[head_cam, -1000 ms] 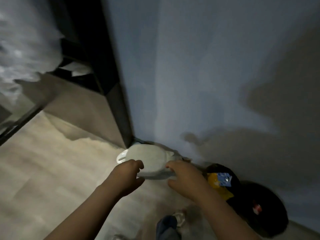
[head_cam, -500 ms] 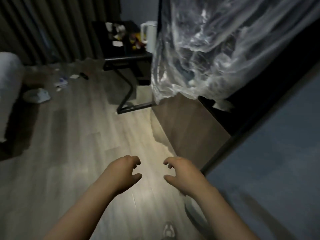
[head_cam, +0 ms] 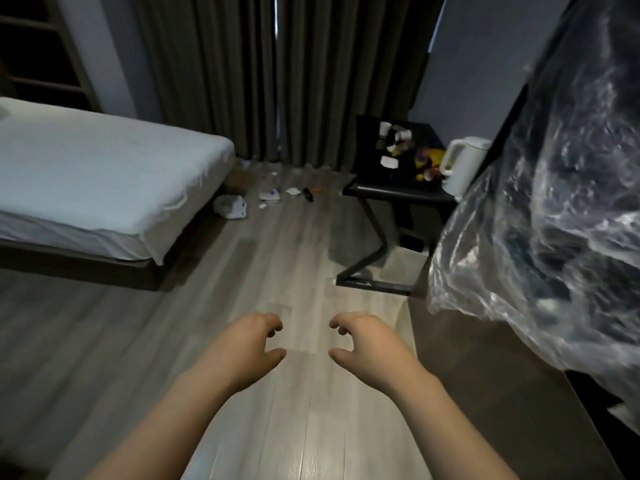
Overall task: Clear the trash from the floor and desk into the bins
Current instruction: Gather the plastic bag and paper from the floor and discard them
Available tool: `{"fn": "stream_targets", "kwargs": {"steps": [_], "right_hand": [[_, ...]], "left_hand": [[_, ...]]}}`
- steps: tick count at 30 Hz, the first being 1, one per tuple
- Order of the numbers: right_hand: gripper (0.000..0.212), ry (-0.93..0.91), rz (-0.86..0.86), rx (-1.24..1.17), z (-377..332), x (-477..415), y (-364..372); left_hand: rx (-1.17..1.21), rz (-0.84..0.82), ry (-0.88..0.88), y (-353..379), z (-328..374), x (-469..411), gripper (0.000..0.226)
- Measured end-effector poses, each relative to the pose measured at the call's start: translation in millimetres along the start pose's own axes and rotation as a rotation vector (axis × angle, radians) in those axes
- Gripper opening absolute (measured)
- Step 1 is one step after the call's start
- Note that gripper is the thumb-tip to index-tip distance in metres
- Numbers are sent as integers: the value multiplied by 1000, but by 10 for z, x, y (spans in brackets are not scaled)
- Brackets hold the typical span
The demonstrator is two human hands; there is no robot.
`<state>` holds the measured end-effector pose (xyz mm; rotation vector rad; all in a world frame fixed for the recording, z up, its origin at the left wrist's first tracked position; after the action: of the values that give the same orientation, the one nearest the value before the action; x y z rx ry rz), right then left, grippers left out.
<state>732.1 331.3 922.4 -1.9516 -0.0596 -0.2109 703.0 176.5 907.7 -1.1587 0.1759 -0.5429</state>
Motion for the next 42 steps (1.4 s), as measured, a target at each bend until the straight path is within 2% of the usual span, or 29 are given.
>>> {"fn": "stream_targets", "kwargs": {"steps": [7, 15, 27, 36, 42], "right_hand": [[44, -134, 19, 36, -88, -1010, -386], [45, -192, -3, 57, -431, -2199, -452], [45, -88, -24, -8, -1354, -4179, -433], [45, -28, -56, -24, -1448, -5553, -411], [46, -54, -53, -48, -1412, -6686, -507]], "left_hand": [[27, 110, -80, -435, -208, -688, 41], [46, 163, -139, -916, -919, -1509, 42], [16, 146, -124, -1857, -2515, -2883, 44], [43, 115, -86, -2148, -3212, -4107, 44], [24, 94, -110, -2381, -3609, -5092, 43]]}}
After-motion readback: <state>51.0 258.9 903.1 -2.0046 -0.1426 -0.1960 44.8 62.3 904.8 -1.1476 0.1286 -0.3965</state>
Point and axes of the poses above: each hand's wrist, its own x-axis away from the middle knuckle, its own y-axis out of the palm, z = x × y, the point moved 10 cm from there along -x, towards the middle knuckle, and after that the axes turned 8 degrees about y, right-handed, at the moved point
